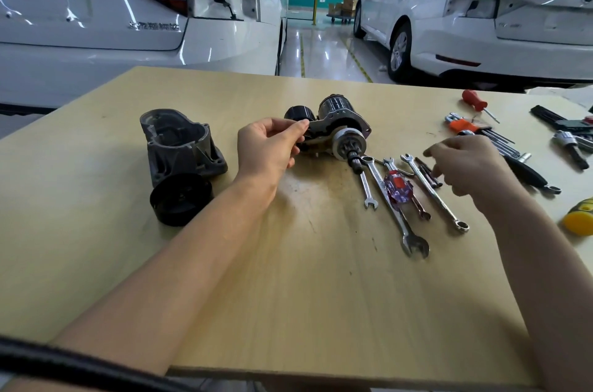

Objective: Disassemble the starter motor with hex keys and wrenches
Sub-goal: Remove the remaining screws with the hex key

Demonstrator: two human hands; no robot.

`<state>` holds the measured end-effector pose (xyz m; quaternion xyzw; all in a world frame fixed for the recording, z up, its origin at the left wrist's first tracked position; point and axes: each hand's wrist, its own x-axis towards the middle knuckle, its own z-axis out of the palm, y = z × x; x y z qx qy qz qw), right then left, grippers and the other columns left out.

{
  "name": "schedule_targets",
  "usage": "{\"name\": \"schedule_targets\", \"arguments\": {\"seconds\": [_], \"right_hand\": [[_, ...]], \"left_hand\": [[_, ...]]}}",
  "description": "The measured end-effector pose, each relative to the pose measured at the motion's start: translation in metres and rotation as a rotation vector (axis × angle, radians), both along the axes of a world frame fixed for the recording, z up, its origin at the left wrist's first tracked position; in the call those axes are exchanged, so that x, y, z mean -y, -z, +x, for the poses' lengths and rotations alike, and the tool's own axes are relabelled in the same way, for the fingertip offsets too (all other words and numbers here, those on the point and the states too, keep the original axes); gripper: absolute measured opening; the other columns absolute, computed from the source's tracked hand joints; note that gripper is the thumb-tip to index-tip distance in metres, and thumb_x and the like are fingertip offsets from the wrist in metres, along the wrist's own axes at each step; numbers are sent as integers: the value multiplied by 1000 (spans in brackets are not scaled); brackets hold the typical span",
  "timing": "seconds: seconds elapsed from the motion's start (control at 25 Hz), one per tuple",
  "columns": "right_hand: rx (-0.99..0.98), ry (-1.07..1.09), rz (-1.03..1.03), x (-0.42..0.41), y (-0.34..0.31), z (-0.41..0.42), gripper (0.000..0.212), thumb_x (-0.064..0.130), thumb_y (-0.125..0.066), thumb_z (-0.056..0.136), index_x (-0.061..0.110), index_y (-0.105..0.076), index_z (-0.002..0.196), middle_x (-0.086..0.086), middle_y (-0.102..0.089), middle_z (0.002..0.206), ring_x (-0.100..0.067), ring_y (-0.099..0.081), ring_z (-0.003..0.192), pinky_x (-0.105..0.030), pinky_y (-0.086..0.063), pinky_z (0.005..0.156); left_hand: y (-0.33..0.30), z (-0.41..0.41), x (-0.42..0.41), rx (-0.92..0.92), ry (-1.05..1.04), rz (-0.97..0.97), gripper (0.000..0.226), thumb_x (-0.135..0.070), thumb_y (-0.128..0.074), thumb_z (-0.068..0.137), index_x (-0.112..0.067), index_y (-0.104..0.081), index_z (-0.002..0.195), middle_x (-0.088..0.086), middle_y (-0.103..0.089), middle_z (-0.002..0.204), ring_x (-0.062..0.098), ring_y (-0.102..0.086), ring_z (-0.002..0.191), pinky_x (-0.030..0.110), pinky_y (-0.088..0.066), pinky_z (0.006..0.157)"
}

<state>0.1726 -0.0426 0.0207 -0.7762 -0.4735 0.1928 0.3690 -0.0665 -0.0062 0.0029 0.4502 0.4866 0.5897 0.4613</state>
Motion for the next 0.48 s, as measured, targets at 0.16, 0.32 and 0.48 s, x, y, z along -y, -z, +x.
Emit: {"name": "schedule_targets", "arguments": {"seconds": [0.16, 0.32, 0.48], "right_hand": [[184, 93, 5, -8, 12, 10, 47, -3, -43, 86, 2, -41, 132, -17, -52, 106, -29, -45, 90, -34, -36, 74], [364, 150, 52, -7, 20, 14, 31, -6, -49, 84, -6, -59, 113, -27, -59, 112, -41, -51, 104, -38, -40, 80], [355, 183, 38, -9, 25, 17, 26, -6, -51, 80, -5, -70, 98, -28, -62, 105, -43, -52, 102, -38, -43, 83]], "left_hand": [[4, -4, -6, -100, -97, 35, 13, -19, -74, 84, -15, -67, 74, -4, -62, 65, 2, -52, 54, 16, -43, 54], [8, -6, -12, -112, -149, 23, 14, -18, -74, 84, -17, -65, 73, -7, -58, 66, 2, -51, 60, 17, -44, 63], [13, -6, -14, -142, -137, 10, 6, -17, -70, 86, -15, -66, 82, -6, -59, 74, 5, -53, 69, 20, -48, 69]]}}
